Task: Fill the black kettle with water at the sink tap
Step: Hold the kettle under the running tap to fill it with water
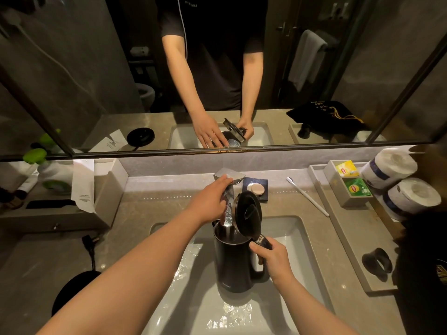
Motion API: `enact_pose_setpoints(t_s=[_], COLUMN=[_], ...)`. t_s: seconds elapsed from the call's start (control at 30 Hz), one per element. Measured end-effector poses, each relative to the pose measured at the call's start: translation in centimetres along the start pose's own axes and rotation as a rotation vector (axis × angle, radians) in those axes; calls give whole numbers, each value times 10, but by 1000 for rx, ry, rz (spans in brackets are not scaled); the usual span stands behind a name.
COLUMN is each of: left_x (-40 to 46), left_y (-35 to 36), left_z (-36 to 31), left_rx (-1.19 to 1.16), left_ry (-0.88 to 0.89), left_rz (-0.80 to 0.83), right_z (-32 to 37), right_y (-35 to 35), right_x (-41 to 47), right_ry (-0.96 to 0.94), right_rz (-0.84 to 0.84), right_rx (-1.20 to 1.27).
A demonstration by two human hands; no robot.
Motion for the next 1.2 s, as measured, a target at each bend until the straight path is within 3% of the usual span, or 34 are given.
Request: enact_pose_setpoints(t_s=[1.2], left_x=[0], left_y=[-1], left_z=[-2], left_rx=[-7], left_ry=[-6], left_rz=[7], right_z=[-11], right_y=[-1], right_x=[5], right_ry=[-1], right_rz=[-8], right_rx=[15])
Point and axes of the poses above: each hand's wrist, its own x-axis towards the middle knuckle, its own y-axis out of the palm, z = x × y, the point moved 6 cm from there along x, towards the middle knuckle, and after that the axes turned 7 degrees about -z, right-handed, at the moved point
